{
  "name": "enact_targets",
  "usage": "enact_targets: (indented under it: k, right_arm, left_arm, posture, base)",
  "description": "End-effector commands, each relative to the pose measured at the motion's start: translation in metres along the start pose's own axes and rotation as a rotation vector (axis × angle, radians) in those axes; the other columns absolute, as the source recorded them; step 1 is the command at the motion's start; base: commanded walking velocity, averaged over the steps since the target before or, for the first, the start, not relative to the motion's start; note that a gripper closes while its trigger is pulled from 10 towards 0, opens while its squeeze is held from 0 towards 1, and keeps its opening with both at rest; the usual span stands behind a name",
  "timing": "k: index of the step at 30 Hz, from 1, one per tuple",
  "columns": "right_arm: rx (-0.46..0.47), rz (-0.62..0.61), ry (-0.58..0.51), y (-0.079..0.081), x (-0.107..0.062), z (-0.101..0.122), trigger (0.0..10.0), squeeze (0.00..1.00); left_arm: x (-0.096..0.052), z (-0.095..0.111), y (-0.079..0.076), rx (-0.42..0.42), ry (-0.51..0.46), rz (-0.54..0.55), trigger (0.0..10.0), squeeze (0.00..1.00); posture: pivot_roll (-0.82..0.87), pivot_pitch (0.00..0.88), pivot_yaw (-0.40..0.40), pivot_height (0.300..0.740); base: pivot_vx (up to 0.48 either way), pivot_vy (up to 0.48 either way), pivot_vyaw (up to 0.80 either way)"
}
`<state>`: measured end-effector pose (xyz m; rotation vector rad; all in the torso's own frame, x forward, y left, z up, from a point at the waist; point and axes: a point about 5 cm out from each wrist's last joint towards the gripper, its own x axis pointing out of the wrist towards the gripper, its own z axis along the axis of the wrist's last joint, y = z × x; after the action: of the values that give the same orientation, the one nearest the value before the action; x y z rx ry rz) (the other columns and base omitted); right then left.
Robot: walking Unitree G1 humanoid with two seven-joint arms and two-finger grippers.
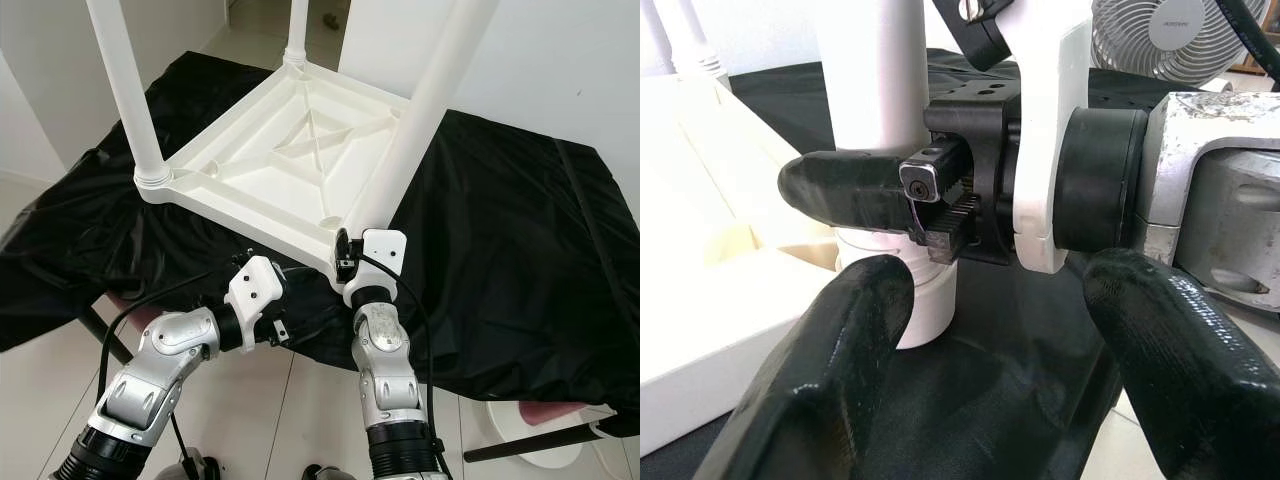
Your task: Building children table
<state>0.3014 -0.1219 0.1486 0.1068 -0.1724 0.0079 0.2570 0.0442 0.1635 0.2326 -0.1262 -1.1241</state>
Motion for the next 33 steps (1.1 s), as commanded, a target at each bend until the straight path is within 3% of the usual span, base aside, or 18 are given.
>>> enact_targets:
  k: [1,2,3,5,6,8,9,13,15,16,17,22,27,32,33]
  right_arm:
    - [0.025,-0.037,0.066,-0.006,-0.007,-0.014,3.9,0.0]
    - [0.025,-0.037,0.066,-0.006,-0.007,-0.014,3.9,0.0]
    - [0.02,-0.02,0.064,-0.006,-0.007,-0.013,10.0,0.0]
    - [0.02,-0.02,0.064,-0.006,-0.007,-0.013,10.0,0.0]
    - [0.014,-0.005,0.06,-0.009,-0.006,-0.012,10.0,0.24]
    - [0.01,-0.004,0.057,-0.01,-0.005,-0.011,10.0,0.24]
    - [0.02,0.022,0.056,-0.018,-0.002,-0.01,10.0,1.0]
    - [0.051,0.089,0.057,-0.03,0.004,-0.006,10.0,1.0]
    - [0.038,0.22,0.077,-0.035,0.008,-0.004,10.0,1.0]
    - [0.038,0.22,0.077,-0.035,0.008,-0.004,10.0,1.0]
    - [0.014,0.284,0.087,-0.038,0.01,-0.002,10.0,0.0]
    - [-0.073,0.488,0.092,-0.049,0.016,0.008,10.0,0.0]
    - [-0.08,0.594,0.101,-0.046,0.017,0.009,10.0,0.0]
    - [-0.146,0.715,0.121,-0.04,0.021,0.004,10.0,0.0]
    - [-0.149,0.721,0.127,-0.04,0.023,0.002,9.1,0.0]
  left_arm:
    - [0.001,-0.002,0.002,-0.01,0.008,0.077,10.0,0.0]
    - [0.001,-0.002,0.002,-0.01,0.008,0.077,10.0,0.0]
    - [0.001,-0.003,0.002,-0.009,0.009,0.077,10.0,0.0]
    - [0.001,-0.003,0.002,-0.009,0.009,0.077,10.0,0.0]
    - [0.001,-0.003,0.002,-0.008,0.01,0.079,10.0,0.0]
    - [0.001,-0.003,0.002,-0.008,0.011,0.08,10.0,0.0]
    - [0.0,-0.003,0.002,-0.007,0.012,0.084,10.0,0.0]
    - [-0.001,-0.004,0.003,-0.004,0.015,0.089,10.0,0.0]
    - [-0.001,-0.004,0.004,-0.003,0.016,0.093,10.0,0.0]
    - [-0.001,-0.004,0.004,-0.003,0.016,0.093,10.0,0.0]
    - [-0.001,-0.004,0.004,-0.002,0.016,0.094,10.0,0.0]
    - [-0.003,-0.004,0.005,0.003,0.019,0.093,10.0,0.0]
    - [-0.003,-0.003,0.005,0.005,0.019,0.092,10.0,0.0]
    - [-0.003,-0.003,0.004,0.009,0.019,0.087,10.0,0.0]
    - [-0.003,-0.003,0.005,0.01,0.02,0.087,10.0,0.0]
  posture:
    - [0.08,0.117,-0.094,0.74]
    - [0.08,0.117,-0.094,0.74]
    - [0.08,0.117,-0.094,0.74]
    - [0.08,0.117,-0.094,0.74]
    - [0.09,0.116,-0.096,0.74]
    - [0.09,0.116,-0.096,0.74]
    - [0.09,0.112,-0.101,0.74]
    - [0.09,0.112,-0.102,0.74]
    - [0.1,0.106,-0.103,0.74]
    - [0.1,0.106,-0.103,0.74]
    - [0.1,0.103,-0.104,0.74]
    - [0.11,0.094,-0.102,0.74]
    - [0.11,0.091,-0.098,0.74]
    - [0.12,0.09,-0.099,0.74]
    - [0.12,0.089,-0.098,0.74]
  base:
    - [0.0,0.0,0.0]
    - [0.0,0.0,0.0]
    - [0.0,0.0,0.0]
    - [0.0,0.0,0.0]
    - [0.0,0.0,0.0]
    - [0.0,0.0,0.0]
    - [0.0,0.0,0.0]
    - [0.0,0.0,0.0]
    - [0.0,0.0,0.0]
    - [0.0,0.0,0.0]
    - [0.0,0.0,0.0]
    - [0.0,0.0,0.0]
    - [0.0,0.0,0.0]
    - [0.0,0.0,0.0]
    - [0.0,0.0,0.0]
